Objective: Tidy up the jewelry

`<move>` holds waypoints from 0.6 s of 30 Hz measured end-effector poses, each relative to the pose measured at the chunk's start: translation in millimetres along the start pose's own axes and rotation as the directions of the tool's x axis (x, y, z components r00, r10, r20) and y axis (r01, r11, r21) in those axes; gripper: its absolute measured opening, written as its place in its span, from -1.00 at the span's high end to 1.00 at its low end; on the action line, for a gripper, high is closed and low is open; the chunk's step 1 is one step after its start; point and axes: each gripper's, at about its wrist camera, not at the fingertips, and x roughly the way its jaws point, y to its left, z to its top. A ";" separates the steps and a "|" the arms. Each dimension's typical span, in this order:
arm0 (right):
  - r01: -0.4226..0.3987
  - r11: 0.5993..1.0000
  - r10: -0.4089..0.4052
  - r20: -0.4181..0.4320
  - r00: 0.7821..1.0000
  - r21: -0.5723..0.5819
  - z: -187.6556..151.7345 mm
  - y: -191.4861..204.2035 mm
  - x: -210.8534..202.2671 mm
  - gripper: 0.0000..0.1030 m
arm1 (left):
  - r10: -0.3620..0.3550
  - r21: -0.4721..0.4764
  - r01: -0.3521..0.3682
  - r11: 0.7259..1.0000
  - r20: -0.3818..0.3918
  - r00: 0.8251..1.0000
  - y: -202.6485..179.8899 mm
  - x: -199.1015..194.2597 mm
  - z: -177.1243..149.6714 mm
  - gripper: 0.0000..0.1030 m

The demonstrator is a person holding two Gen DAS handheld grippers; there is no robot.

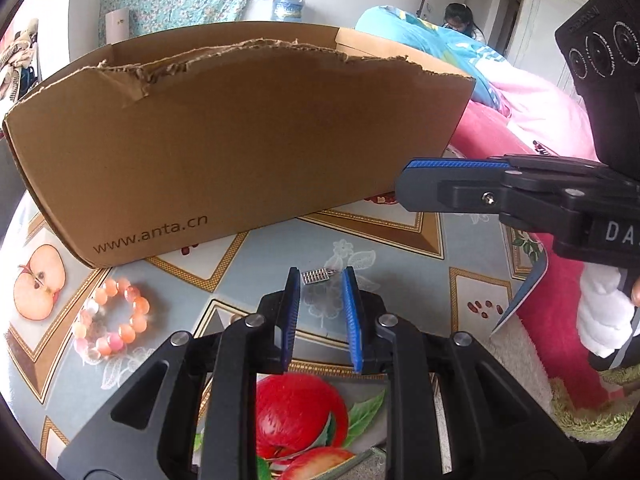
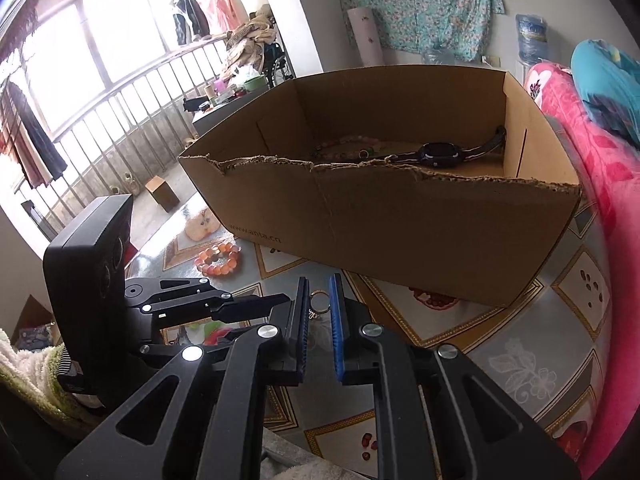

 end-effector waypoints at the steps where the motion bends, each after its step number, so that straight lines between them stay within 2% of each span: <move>1: -0.001 1.000 0.001 0.001 1.000 0.005 -0.9 -2.2 0.3 0.79 | 0.013 0.012 -0.014 1.000 0.007 1.000 -2.4 0.9 0.5 0.61; 6: -0.015 0.999 0.015 0.007 1.000 0.029 -5.0 -13.2 2.6 0.79 | 0.101 0.105 -0.101 0.989 0.004 0.995 -18.4 5.6 3.2 0.61; 11: -0.024 0.999 0.024 0.023 0.999 0.032 -8.3 -16.9 3.5 0.79 | 0.119 0.129 -0.117 0.985 -0.008 0.993 -19.9 4.7 4.4 0.64; 13: -0.030 0.999 0.029 0.031 0.999 0.034 -9.2 -18.8 2.9 0.79 | 0.120 0.139 -0.117 0.983 -0.015 0.993 -21.5 6.8 5.7 0.81; 18: -0.045 0.998 0.042 0.052 0.998 0.045 -12.3 -22.9 -1.2 0.79 | 0.127 0.163 -0.121 0.979 -0.028 0.992 -27.4 9.5 8.1 1.00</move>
